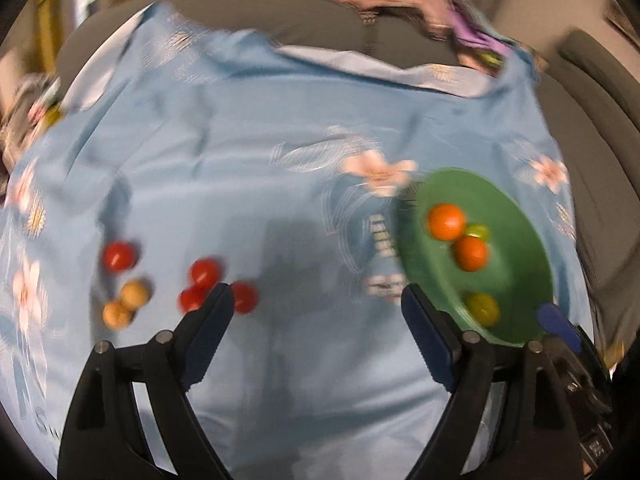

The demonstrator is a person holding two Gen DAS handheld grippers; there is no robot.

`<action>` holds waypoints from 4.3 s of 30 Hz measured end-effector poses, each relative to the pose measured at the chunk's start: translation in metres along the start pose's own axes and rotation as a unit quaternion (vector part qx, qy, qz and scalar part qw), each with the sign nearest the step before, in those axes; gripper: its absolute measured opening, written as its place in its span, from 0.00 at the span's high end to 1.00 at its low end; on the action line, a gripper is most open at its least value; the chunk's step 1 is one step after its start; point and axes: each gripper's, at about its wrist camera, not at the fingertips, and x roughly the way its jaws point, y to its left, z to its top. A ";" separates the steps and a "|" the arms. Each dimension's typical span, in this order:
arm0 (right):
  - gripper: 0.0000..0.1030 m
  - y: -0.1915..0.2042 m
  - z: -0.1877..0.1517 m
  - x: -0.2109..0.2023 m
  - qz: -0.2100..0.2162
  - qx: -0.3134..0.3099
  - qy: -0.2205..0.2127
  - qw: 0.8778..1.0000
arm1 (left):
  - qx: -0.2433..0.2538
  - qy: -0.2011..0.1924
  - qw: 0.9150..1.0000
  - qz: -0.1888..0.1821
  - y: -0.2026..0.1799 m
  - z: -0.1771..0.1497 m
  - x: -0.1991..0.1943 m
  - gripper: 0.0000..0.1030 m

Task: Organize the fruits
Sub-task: 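Move both open tools toward the small yellow-brown fruits, then grasp a small yellow-brown fruit with the right tool while the left tool grasps another, then carry both small yellow-brown fruits over the green bowl and lower them in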

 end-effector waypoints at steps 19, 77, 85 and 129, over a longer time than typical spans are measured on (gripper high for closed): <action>0.50 0.052 -0.013 0.029 0.035 -0.046 0.059 0.997 | -0.037 -0.008 0.999 0.011 0.054 -0.020 0.004 0.07; 0.50 0.119 0.003 0.177 0.047 -0.073 0.212 0.973 | 0.270 0.115 0.954 0.058 0.132 -0.021 0.046 0.74; 0.50 0.124 0.000 0.185 0.061 -0.085 0.228 0.968 | 0.184 0.064 0.981 0.015 0.145 -0.027 0.020 0.74; 0.72 0.149 0.016 0.129 0.000 -0.155 0.167 0.974 | 0.104 -0.014 0.994 -0.042 0.122 -0.047 -0.056 0.74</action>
